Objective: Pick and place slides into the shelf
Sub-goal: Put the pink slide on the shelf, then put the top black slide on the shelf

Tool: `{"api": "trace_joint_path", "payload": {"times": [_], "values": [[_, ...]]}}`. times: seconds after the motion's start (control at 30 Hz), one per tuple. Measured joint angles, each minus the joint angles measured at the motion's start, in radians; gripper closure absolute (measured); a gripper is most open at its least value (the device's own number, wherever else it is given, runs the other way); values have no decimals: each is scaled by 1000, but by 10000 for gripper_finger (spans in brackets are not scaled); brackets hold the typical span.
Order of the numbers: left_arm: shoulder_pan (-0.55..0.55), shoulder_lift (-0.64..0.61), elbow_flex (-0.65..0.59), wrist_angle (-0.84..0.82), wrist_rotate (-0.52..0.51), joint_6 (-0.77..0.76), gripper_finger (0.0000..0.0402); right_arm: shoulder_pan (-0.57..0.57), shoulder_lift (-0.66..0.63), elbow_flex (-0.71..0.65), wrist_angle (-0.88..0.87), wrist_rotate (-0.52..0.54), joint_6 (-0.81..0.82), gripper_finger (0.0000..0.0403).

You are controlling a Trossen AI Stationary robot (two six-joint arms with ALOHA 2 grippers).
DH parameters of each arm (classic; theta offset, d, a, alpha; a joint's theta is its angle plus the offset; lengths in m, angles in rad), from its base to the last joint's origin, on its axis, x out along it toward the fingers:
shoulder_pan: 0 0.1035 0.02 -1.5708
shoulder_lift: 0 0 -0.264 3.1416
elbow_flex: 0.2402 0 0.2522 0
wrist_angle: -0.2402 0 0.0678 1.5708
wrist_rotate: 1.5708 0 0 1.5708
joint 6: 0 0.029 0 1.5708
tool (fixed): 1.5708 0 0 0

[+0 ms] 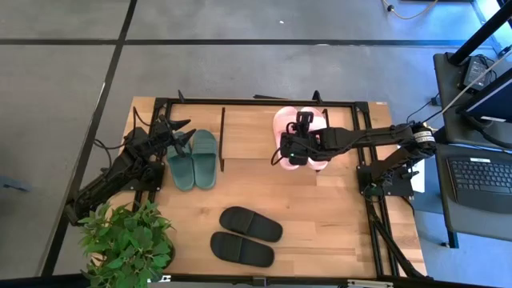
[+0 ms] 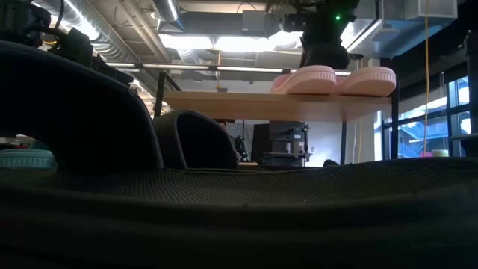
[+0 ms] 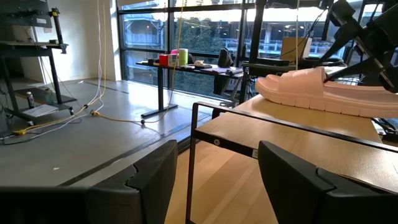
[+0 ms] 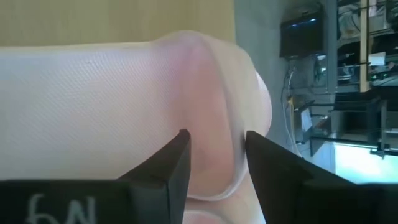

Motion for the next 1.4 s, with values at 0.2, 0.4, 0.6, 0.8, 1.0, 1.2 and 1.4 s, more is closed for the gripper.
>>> {"api": "trace_joint_path", "payload": {"times": [0.2, 0.4, 0.6, 0.8, 1.0, 1.2, 1.4], "values": [[0, 0, 0, 0, 0, 0, 185, 0, 0, 28, -40, -11, 32, 258], [0, 0, 0, 0, 0, 0, 185, 8, 0, 152, -178, -15, 118, 258], [0, 0, 0, 0, 0, 0, 185, 87, -1, 283, -269, -35, 190, 258], [0, 0, 0, 0, 0, 0, 185, 227, -1, 306, -189, -231, 182, 258], [0, 0, 0, 0, 0, 0, 185, 368, 0, 185, 58, -367, 61, 258], [0, 0, 0, 0, 0, -1, 185, 447, 0, 20, 420, -459, -79, 258], [0, 0, 0, 0, 0, -1, 185, 451, 0, -177, 823, -457, -94, 258]]}}
